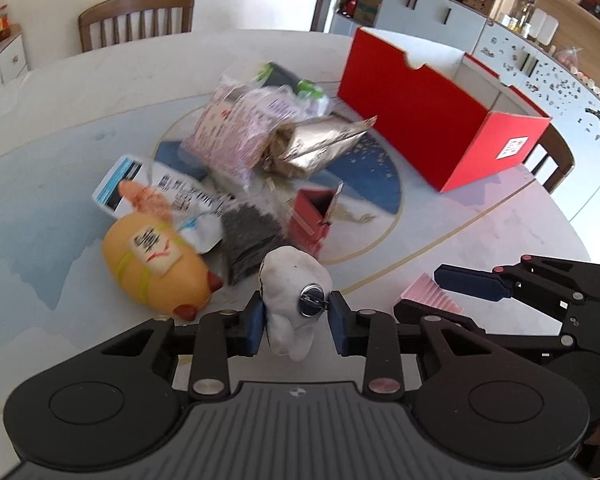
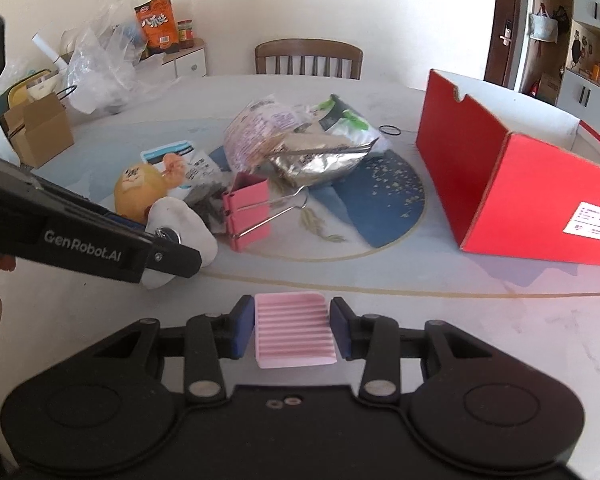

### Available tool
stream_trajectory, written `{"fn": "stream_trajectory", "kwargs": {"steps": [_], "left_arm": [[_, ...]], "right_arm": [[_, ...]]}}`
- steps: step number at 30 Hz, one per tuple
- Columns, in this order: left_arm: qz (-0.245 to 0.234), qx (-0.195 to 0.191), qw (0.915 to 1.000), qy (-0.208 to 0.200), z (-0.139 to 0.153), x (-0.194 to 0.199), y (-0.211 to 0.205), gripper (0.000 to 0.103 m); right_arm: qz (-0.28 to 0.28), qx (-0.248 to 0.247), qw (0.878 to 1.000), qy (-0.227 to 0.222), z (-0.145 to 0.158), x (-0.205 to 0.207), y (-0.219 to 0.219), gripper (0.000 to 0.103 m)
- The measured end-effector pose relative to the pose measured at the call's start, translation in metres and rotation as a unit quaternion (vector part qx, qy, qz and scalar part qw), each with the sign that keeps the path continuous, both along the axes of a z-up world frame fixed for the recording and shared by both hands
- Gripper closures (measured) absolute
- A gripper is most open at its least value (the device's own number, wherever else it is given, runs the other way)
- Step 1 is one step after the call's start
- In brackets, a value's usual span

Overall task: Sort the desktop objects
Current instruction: 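Carry the plush toy and pink note pad over the red box with both tools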

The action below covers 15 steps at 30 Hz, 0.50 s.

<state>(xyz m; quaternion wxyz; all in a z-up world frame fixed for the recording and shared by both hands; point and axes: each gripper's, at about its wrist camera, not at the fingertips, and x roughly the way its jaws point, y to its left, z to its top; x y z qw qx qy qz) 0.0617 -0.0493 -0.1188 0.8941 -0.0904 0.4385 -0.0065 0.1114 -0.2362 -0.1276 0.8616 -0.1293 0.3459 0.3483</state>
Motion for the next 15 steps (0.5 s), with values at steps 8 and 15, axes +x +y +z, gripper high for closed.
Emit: {"fn": "stream_trajectory", "kwargs": {"steps": [8,15], "left_arm": [[-0.020,-0.005,0.9996,-0.016,0.026,0.009,-0.012,0.071],[-0.049,-0.007,0.9980,-0.038,0.054,0.028,-0.028,0.071]], "right_arm": [[-0.028,0.024,0.999,0.011,0.031,0.018,-0.020,0.063],[-0.038,0.037,0.999,0.003,0.063,0.035,-0.039,0.063]]}}
